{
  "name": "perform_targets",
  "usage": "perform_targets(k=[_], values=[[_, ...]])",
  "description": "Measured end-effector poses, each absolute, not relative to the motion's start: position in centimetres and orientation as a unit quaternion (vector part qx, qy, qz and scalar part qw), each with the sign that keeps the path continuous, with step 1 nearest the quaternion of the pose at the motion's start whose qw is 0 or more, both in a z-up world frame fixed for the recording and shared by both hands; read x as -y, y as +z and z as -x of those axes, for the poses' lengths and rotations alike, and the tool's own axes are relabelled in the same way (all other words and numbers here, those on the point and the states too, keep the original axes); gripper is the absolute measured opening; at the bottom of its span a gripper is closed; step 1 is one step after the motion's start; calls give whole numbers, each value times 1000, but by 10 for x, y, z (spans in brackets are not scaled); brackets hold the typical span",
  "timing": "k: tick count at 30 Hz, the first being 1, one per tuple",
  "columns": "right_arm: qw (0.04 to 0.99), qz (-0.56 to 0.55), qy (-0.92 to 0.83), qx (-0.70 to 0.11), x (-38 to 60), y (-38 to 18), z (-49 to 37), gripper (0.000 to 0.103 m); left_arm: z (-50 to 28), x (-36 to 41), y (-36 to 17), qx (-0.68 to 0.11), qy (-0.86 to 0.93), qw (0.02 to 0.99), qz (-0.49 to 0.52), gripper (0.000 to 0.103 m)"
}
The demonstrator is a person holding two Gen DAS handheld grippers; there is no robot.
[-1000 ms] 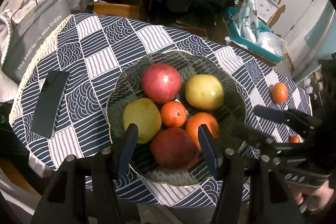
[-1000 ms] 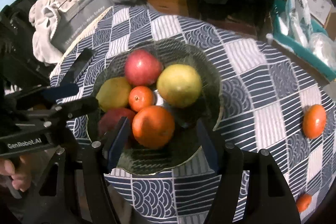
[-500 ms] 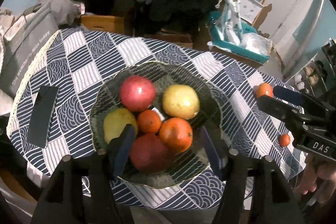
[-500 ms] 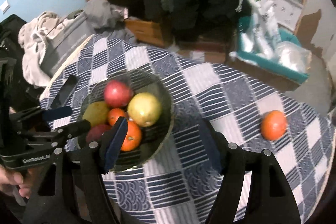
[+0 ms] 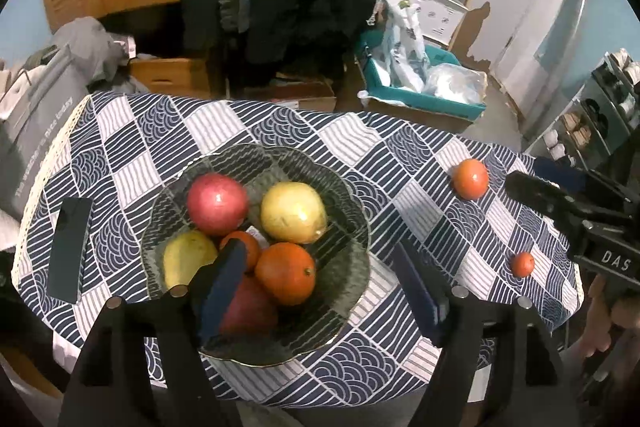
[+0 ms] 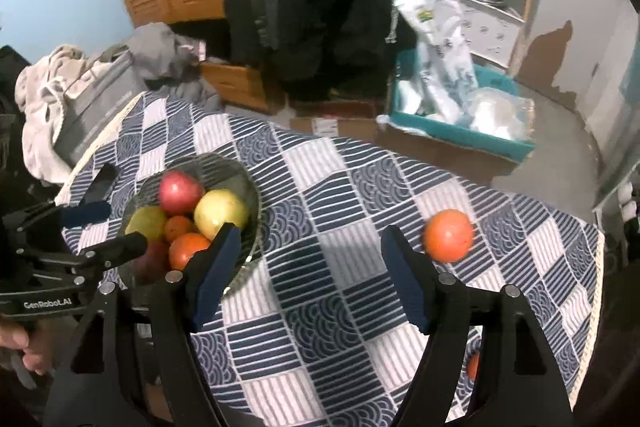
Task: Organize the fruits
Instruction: 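Withdraw both open tools from the bowl toward the loose oranges on the cloth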
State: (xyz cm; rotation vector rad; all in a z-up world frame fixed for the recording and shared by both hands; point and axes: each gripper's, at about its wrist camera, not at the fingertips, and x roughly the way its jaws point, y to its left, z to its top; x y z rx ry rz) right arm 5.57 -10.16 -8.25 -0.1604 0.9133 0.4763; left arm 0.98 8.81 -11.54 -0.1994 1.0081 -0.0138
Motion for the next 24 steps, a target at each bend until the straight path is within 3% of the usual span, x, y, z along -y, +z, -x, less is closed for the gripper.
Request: perform_targets(k=[24], values=[[892, 29, 132, -431, 218, -75, -52, 75, -30, -5, -104, -484, -62, 871, 54, 81]])
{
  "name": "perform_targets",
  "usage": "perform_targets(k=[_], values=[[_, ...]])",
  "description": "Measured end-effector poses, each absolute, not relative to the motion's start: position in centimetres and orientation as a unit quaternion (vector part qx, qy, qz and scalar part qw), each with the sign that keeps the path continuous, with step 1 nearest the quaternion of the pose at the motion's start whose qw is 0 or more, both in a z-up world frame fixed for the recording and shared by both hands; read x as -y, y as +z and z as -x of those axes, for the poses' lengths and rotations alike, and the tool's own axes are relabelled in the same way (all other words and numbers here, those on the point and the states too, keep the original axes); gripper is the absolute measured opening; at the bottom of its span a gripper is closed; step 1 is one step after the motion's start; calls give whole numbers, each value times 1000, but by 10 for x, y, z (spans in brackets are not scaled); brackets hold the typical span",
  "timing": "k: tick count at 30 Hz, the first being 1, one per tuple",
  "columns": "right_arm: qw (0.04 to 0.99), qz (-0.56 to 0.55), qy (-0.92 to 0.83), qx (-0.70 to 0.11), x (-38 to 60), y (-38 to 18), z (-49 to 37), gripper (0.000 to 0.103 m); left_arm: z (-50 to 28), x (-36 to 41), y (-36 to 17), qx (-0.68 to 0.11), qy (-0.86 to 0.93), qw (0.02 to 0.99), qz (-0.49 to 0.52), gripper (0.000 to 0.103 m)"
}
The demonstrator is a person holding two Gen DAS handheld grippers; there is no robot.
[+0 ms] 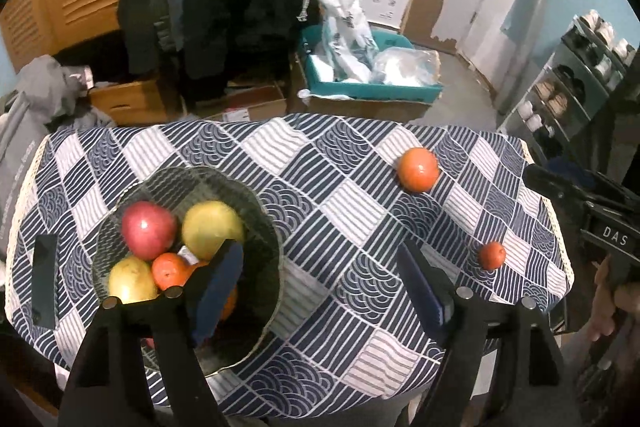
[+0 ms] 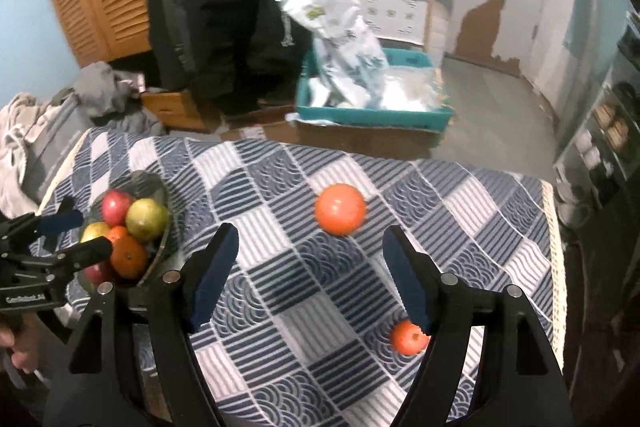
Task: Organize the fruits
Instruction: 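Withdraw both open tools from the bowl toward the loose oranges on the cloth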
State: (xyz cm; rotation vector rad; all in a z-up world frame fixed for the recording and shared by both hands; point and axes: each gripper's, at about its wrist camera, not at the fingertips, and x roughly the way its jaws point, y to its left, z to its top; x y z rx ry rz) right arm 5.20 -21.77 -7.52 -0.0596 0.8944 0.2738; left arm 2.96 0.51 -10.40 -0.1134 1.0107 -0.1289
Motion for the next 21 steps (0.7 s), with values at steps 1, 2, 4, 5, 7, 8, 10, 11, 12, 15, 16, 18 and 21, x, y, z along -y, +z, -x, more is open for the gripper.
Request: perform_targets(k=[1, 2, 4, 5, 7, 8, 10, 11, 12, 15, 16, 18, 21], values=[[892, 25, 127, -433, 224, -77, -52, 75, -31, -1, -104, -484, -65, 871, 52, 81], [892, 23, 122, -434, 231, -78, -52, 75, -32, 3, -105, -485, -68, 870, 51, 81], [892, 18, 114, -438, 241, -81, -52, 75, -35, 10, -106, -487, -72, 869, 47, 81], [891, 15, 110, -440, 246, -83, -52, 75, -36, 14, -108, -488, -74, 868, 44, 81], [889, 9, 102, -447, 258, -89, -52, 75, -39, 22, -111, -492, -79, 866, 41, 81], [888, 5, 99, -450, 262, -91, -52, 75, -40, 26, -113, -494, -81, 865, 40, 81], [884, -2, 91, -458, 274, -99, -53, 75, -43, 34, -118, -499, -86, 862, 36, 81], [882, -5, 87, -463, 278, -102, -53, 75, -45, 37, -121, -503, -86, 860, 33, 81], [880, -8, 84, -467, 283, -107, -53, 75, -46, 40, -124, -507, -87, 857, 30, 81], [873, -12, 72, -482, 295, -121, -54, 75, -49, 50, -131, -513, -92, 853, 23, 81], [870, -13, 68, -488, 298, -126, -54, 75, -50, 53, -134, -515, -93, 852, 22, 81], [864, -16, 64, -500, 305, -136, -54, 75, -52, 59, -140, -519, -95, 850, 17, 81], [854, -19, 56, -517, 312, -153, -53, 75, -54, 64, -149, -527, -94, 844, 12, 81]])
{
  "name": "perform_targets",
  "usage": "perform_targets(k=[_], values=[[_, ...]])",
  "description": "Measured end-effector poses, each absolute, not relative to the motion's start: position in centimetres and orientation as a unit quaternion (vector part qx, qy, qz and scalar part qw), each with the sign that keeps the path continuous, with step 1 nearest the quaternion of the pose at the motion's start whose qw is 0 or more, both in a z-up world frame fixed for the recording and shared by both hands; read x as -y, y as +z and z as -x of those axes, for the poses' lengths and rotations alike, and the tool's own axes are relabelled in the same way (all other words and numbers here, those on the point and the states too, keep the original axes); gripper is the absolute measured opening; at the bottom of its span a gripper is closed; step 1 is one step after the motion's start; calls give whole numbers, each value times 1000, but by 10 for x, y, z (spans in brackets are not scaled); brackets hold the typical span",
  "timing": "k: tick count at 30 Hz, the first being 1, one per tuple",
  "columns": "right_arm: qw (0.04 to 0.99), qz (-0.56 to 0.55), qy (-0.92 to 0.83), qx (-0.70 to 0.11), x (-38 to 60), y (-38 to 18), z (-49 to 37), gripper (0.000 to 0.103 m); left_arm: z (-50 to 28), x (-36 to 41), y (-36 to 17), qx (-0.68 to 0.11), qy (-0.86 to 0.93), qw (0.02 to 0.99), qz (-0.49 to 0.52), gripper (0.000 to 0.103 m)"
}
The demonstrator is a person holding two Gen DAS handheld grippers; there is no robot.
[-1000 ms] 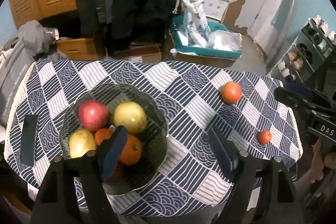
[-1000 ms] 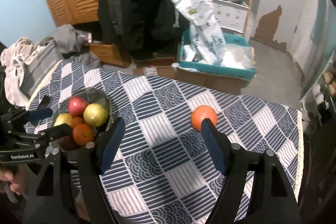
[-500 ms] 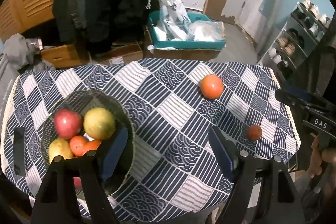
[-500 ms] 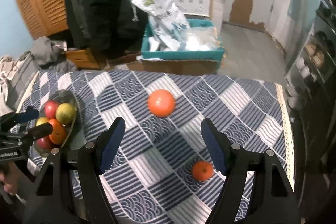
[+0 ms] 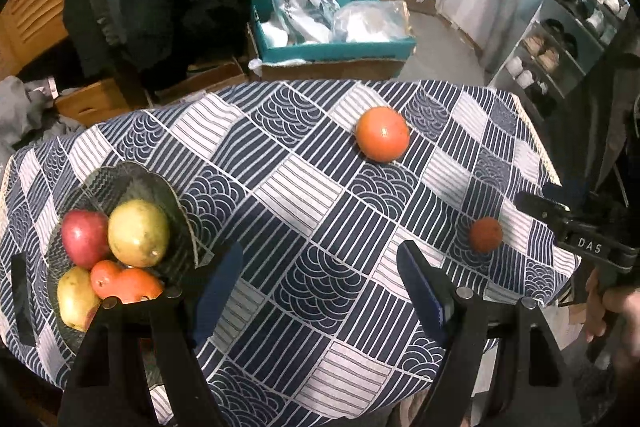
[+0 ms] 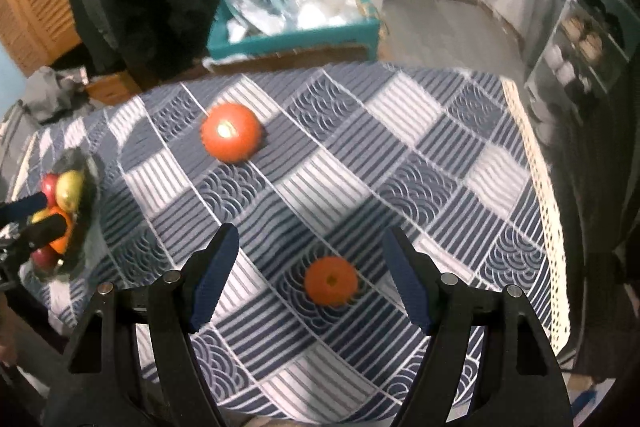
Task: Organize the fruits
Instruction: 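Withdraw both open tools from the bowl toward the loose oranges on the cloth, then close the right tool on the small orange while the left tool approaches the other orange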
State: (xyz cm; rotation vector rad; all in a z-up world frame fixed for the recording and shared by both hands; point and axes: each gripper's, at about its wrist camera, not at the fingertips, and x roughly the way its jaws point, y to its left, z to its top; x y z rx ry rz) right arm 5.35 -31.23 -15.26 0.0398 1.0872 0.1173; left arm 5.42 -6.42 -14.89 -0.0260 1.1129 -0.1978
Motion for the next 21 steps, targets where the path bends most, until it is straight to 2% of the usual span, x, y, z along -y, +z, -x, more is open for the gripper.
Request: perform_targets(k=[16, 21], values=[[803, -39, 53, -592, 324, -224, -56, 75, -63, 79, -198, -571, -86, 816, -2, 81], [800, -34, 58, -597, 320, -231, -57, 67, -64, 79, -202, -576, -86, 813, 0, 81]])
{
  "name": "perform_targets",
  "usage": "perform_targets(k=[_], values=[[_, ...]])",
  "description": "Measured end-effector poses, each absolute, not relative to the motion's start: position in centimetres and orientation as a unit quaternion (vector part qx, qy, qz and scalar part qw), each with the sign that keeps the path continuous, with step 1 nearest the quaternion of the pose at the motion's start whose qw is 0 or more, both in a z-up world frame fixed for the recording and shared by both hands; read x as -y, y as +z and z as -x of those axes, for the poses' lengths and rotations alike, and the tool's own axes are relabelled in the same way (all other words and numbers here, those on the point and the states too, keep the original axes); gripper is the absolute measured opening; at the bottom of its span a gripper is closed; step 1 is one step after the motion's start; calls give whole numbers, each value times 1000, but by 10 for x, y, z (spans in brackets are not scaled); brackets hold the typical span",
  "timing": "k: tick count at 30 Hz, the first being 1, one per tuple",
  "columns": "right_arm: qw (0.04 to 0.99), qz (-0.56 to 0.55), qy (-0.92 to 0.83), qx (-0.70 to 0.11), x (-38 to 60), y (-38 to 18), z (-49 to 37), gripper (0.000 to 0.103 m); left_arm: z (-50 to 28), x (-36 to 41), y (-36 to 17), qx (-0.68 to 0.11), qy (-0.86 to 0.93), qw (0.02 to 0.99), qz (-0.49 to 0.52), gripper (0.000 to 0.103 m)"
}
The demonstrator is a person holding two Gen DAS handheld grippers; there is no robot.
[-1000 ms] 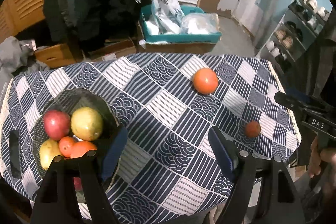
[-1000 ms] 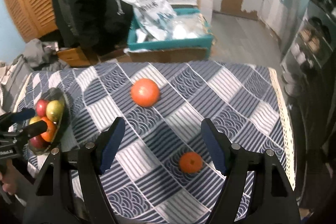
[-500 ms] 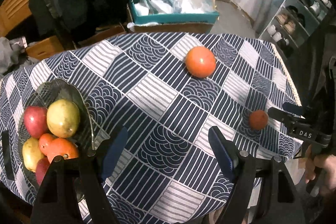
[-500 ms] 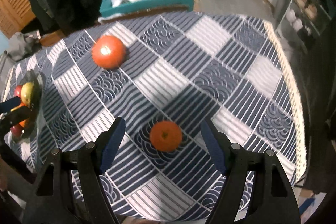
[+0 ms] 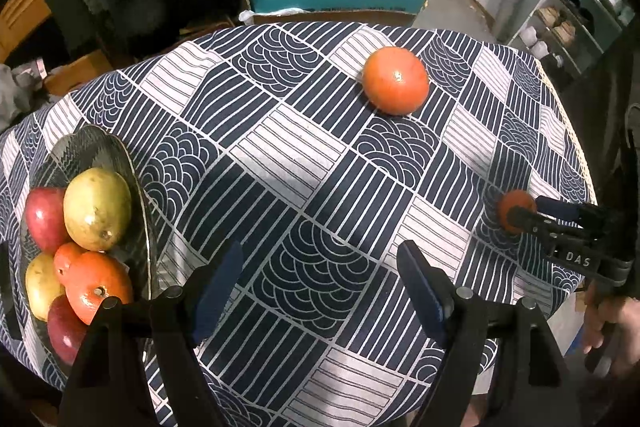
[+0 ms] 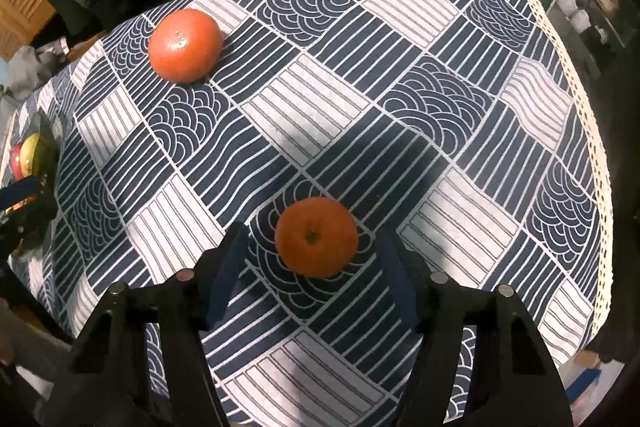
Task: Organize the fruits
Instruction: 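Close the right tool on the small orange while the left tool approaches the other orange, then close the left tool on the larger orange while the right tool holds its orange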
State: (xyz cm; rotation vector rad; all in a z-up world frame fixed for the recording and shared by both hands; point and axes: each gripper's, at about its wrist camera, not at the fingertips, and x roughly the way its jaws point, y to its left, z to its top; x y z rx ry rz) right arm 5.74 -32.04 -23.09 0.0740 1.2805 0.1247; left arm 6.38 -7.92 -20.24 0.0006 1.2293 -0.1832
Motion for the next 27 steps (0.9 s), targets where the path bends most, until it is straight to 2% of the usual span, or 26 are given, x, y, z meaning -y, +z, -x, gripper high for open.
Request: perform_targets(k=[10, 27], values=[[789, -26, 54, -612, 319, -248, -59, 47, -68, 84, -201, -573, -93, 814, 6, 81], [831, -29, 56, -553, 327, -211, -92, 45, -100, 98, -191, -552, -107, 826, 27, 81]])
